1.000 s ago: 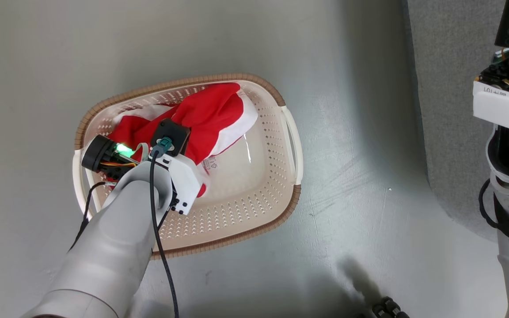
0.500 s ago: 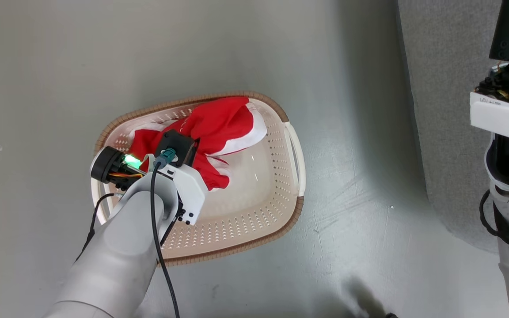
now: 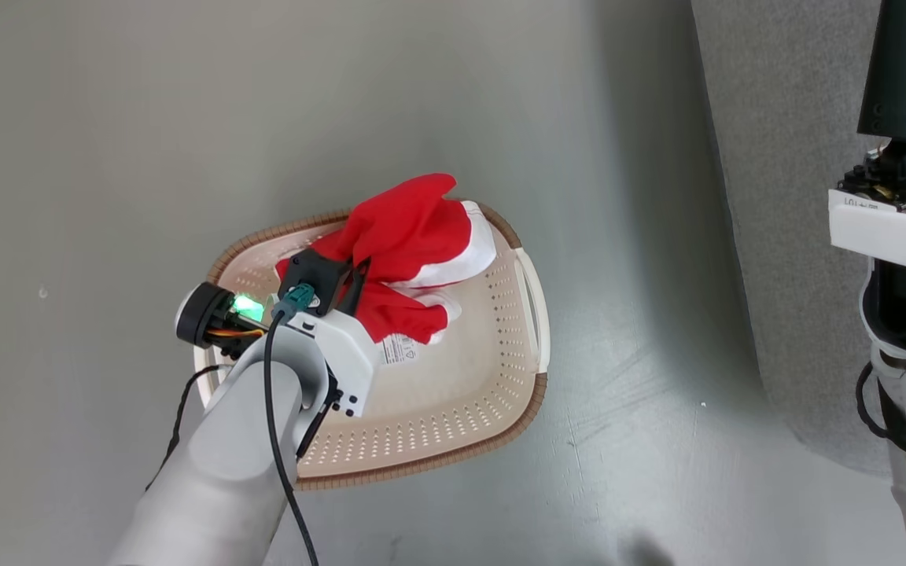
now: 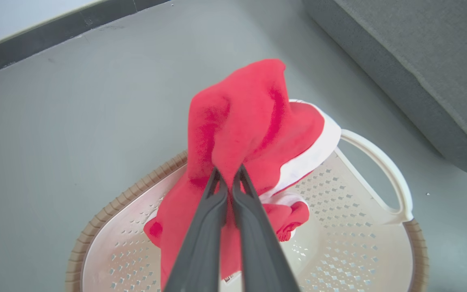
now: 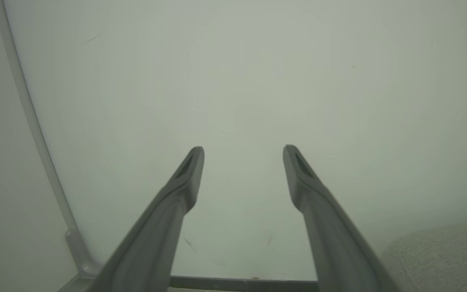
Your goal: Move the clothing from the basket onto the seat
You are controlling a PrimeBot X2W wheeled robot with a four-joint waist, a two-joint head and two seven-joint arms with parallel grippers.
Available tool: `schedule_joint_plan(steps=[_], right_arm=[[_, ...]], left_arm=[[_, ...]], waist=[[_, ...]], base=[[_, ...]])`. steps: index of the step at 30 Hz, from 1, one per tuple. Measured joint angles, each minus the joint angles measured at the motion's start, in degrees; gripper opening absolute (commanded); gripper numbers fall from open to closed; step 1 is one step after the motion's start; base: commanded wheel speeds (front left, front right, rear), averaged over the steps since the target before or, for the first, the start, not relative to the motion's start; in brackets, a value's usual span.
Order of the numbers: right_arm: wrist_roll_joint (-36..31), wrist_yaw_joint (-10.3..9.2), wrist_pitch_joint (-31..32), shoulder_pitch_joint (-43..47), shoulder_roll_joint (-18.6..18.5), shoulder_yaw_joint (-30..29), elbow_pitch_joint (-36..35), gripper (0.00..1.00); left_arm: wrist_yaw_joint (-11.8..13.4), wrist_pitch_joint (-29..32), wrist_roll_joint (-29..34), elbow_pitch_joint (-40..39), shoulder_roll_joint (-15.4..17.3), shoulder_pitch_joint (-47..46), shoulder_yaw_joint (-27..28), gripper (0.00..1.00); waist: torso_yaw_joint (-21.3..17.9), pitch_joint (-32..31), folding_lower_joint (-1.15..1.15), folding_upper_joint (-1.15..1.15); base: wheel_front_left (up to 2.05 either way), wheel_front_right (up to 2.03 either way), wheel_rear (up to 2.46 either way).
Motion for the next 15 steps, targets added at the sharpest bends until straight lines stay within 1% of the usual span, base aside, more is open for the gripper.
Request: schedule_joint_plan(steps=[15], right_arm=[[0.44, 0.00, 0.00, 3.01, -1.09, -0.03, 1.51, 1.00]], left_arm=[[-0.30, 0.00, -1.43, -6.00, 0.00, 5.00, 1.63, 0.00]], waist=[[1.46, -5.65, 0.00, 0.00]], base=[[0.00, 0.00, 0.00]])
